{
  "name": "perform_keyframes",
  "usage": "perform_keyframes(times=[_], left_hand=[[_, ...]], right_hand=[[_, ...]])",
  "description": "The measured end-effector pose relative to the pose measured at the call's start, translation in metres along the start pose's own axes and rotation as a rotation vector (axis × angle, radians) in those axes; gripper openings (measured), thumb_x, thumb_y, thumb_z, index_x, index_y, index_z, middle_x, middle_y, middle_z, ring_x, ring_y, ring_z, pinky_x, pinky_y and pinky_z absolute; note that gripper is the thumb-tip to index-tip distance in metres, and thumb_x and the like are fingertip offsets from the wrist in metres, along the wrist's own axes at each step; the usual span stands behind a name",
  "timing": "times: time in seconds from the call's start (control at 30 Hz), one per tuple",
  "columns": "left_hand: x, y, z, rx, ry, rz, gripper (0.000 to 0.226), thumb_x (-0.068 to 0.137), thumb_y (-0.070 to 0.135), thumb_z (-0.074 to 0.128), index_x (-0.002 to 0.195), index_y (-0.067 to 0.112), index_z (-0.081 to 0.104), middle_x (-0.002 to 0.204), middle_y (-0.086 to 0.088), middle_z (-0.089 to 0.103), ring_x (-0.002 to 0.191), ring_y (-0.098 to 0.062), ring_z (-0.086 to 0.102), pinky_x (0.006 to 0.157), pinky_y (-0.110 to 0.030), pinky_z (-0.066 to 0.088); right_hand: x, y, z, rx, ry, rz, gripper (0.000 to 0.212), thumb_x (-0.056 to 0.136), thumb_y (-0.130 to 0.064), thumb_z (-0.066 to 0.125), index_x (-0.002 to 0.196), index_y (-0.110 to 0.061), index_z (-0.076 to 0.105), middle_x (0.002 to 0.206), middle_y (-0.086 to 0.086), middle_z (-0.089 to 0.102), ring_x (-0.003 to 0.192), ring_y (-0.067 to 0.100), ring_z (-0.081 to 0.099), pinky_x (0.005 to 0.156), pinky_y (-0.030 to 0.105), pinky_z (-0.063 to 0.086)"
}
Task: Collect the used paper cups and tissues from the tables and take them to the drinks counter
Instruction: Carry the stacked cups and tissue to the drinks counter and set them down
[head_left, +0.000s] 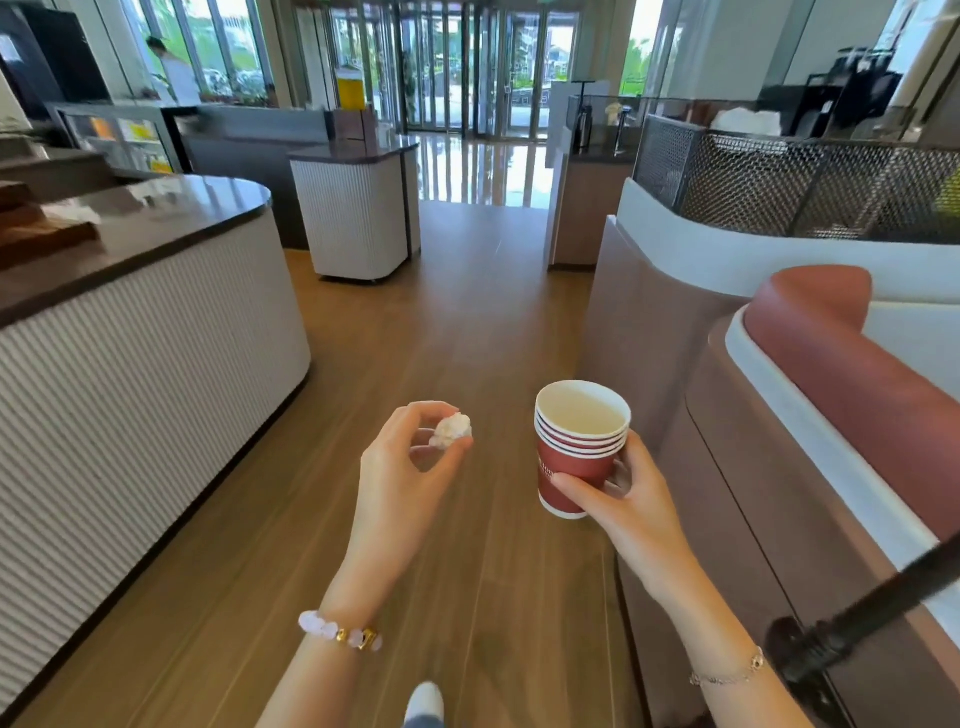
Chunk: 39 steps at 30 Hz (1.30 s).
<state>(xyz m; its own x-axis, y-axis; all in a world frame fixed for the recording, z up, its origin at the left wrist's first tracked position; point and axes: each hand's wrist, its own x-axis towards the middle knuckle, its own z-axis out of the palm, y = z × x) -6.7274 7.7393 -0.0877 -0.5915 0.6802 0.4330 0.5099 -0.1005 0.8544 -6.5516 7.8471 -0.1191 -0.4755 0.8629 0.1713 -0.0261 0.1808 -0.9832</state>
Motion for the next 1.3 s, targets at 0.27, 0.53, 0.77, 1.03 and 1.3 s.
perform_keyframes(times=[0.27, 0.53, 0.77, 1.03, 1.3], left_hand=[[0.174, -0.079, 0.042, -0.054, -0.069, 0.007, 0.013, 0.083, 0.017, 0.069, 0.094, 0.024, 0.065, 0.096, 0.013, 0.065, 0.084, -0.004, 0.060, 0.074, -0.013, 0.049], [0.359, -0.140, 0.075, -0.062, -0.123, 0.033, 0.014, 0.083, 0.018, 0.069, 0.094, 0.024, 0.064, 0.096, 0.013, 0.065, 0.085, -0.001, 0.059, 0.073, -0.012, 0.048], [0.469, -0.196, 0.117, -0.067, -0.145, 0.010, 0.013, 0.083, 0.018, 0.069, 0.093, 0.025, 0.064, 0.095, 0.013, 0.065, 0.085, -0.001, 0.060, 0.074, -0.012, 0.048], [0.621, -0.261, 0.188, -0.049, -0.146, -0.008, 0.013, 0.083, 0.019, 0.070, 0.092, 0.026, 0.064, 0.095, 0.013, 0.066, 0.086, -0.003, 0.060, 0.075, -0.017, 0.050], [0.796, -0.293, 0.271, -0.039, -0.138, 0.021, 0.015, 0.082, 0.020, 0.069, 0.096, 0.022, 0.064, 0.098, 0.011, 0.065, 0.090, -0.006, 0.060, 0.078, -0.017, 0.051]], right_hand=[[0.175, 0.035, 0.033, -0.018, 0.082, -0.003, 0.080, 0.058, -0.039, 0.079, 0.130, -0.032, 0.045, 0.119, -0.017, 0.060, 0.102, -0.008, 0.059, 0.071, 0.007, 0.048], [0.355, 0.054, 0.063, -0.015, 0.146, -0.015, 0.071, 0.070, -0.020, 0.080, 0.130, -0.029, 0.045, 0.121, -0.013, 0.060, 0.106, 0.001, 0.060, 0.074, 0.009, 0.049], [0.483, 0.084, 0.070, -0.016, 0.174, 0.009, 0.072, 0.071, -0.021, 0.080, 0.132, -0.029, 0.043, 0.123, -0.014, 0.058, 0.108, 0.001, 0.058, 0.074, 0.007, 0.049], [0.666, 0.124, 0.060, 0.013, 0.144, -0.007, 0.065, 0.069, -0.021, 0.082, 0.123, -0.039, 0.050, 0.112, -0.021, 0.064, 0.102, -0.005, 0.060, 0.073, 0.008, 0.048], [0.859, 0.140, 0.036, -0.002, 0.155, -0.023, 0.068, 0.070, -0.019, 0.081, 0.128, -0.032, 0.049, 0.117, -0.016, 0.062, 0.103, -0.005, 0.059, 0.074, 0.008, 0.048]])
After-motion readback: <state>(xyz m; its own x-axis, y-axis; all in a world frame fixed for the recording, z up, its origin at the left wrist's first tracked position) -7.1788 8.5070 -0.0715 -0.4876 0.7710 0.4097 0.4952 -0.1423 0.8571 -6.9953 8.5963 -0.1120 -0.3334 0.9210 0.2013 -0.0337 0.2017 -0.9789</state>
